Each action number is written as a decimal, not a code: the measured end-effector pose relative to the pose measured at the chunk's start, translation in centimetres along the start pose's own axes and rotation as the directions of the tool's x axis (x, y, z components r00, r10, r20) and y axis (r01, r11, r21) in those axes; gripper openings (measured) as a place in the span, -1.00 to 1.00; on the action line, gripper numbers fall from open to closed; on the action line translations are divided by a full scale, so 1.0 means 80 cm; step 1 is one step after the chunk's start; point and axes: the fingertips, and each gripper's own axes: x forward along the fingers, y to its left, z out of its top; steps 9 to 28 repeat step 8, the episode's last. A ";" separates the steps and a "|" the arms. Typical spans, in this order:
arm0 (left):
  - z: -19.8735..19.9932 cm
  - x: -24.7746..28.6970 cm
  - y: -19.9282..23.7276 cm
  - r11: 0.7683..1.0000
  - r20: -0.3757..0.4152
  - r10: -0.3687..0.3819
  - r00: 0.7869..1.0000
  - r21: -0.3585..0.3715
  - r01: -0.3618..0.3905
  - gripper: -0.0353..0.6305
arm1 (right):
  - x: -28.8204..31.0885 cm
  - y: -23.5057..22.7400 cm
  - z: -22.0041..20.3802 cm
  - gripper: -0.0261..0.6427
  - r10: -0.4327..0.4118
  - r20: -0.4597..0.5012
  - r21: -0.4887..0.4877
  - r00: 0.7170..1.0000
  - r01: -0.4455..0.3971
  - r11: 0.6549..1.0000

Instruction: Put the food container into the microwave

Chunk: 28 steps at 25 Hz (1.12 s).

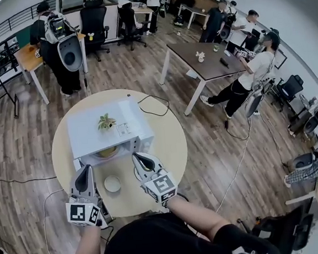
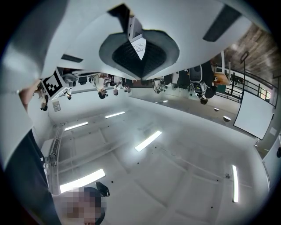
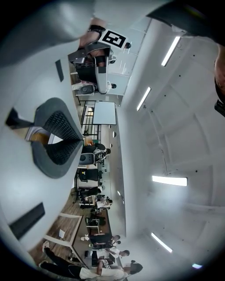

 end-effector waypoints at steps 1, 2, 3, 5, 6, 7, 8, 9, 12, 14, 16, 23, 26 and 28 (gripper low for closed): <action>0.000 0.001 0.000 1.000 0.001 -0.001 1.000 -0.001 0.001 -0.84 | 0.000 -0.001 0.000 -0.89 -0.002 0.000 0.001 1.000 0.002 1.000; 0.000 0.002 0.000 1.000 0.001 -0.002 1.000 -0.001 0.002 -0.84 | 0.000 -0.002 0.000 -0.89 -0.004 0.001 0.001 1.000 0.004 1.000; -0.001 0.002 0.001 1.000 0.001 -0.002 1.000 -0.001 0.002 -0.84 | 0.001 -0.002 -0.001 -0.89 -0.004 0.001 0.001 1.000 0.004 1.000; -0.005 0.000 0.003 1.000 -0.001 0.001 1.000 -0.005 -0.001 -0.84 | 0.002 0.000 -0.002 -0.89 0.001 0.000 0.003 1.000 -0.001 1.000; -0.006 -0.002 0.004 1.000 -0.004 0.004 1.000 -0.006 -0.004 -0.84 | 0.003 0.003 -0.004 -0.89 0.005 -0.002 0.004 1.000 -0.005 1.000; -0.007 -0.004 0.004 1.000 -0.008 0.008 1.000 -0.006 -0.008 -0.84 | 0.003 0.005 -0.006 -0.89 0.009 -0.005 0.006 1.000 -0.009 1.000; -0.007 -0.006 0.005 1.000 -0.011 0.011 1.000 -0.006 -0.011 -0.84 | 0.003 0.007 -0.007 -0.89 0.013 -0.008 0.008 1.000 -0.013 1.000; -0.007 -0.006 0.005 1.000 -0.011 0.011 1.000 -0.006 -0.011 -0.84 | 0.003 0.007 -0.007 -0.89 0.013 -0.008 0.008 1.000 -0.013 1.000; -0.007 -0.006 0.005 1.000 -0.011 0.011 1.000 -0.006 -0.011 -0.84 | 0.003 0.007 -0.007 -0.89 0.013 -0.008 0.008 1.000 -0.013 1.000; -0.007 -0.006 0.005 1.000 -0.011 0.011 1.000 -0.006 -0.011 -0.84 | 0.003 0.007 -0.007 -0.89 0.013 -0.008 0.008 1.000 -0.013 1.000; -0.007 -0.006 0.005 1.000 -0.011 0.011 1.000 -0.006 -0.011 -0.84 | 0.003 0.007 -0.007 -0.89 0.013 -0.008 0.008 1.000 -0.013 1.000; -0.007 -0.006 0.005 1.000 -0.011 0.011 1.000 -0.006 -0.011 -0.84 | 0.003 0.007 -0.007 -0.89 0.013 -0.008 0.008 1.000 -0.013 1.000; -0.007 -0.006 0.005 1.000 -0.011 0.011 1.000 -0.006 -0.011 -0.84 | 0.003 0.007 -0.007 -0.89 0.013 -0.008 0.008 1.000 -0.013 1.000; -0.007 -0.006 0.005 1.000 -0.011 0.011 1.000 -0.006 -0.011 -0.84 | 0.003 0.007 -0.007 -0.89 0.013 -0.008 0.008 1.000 -0.013 1.000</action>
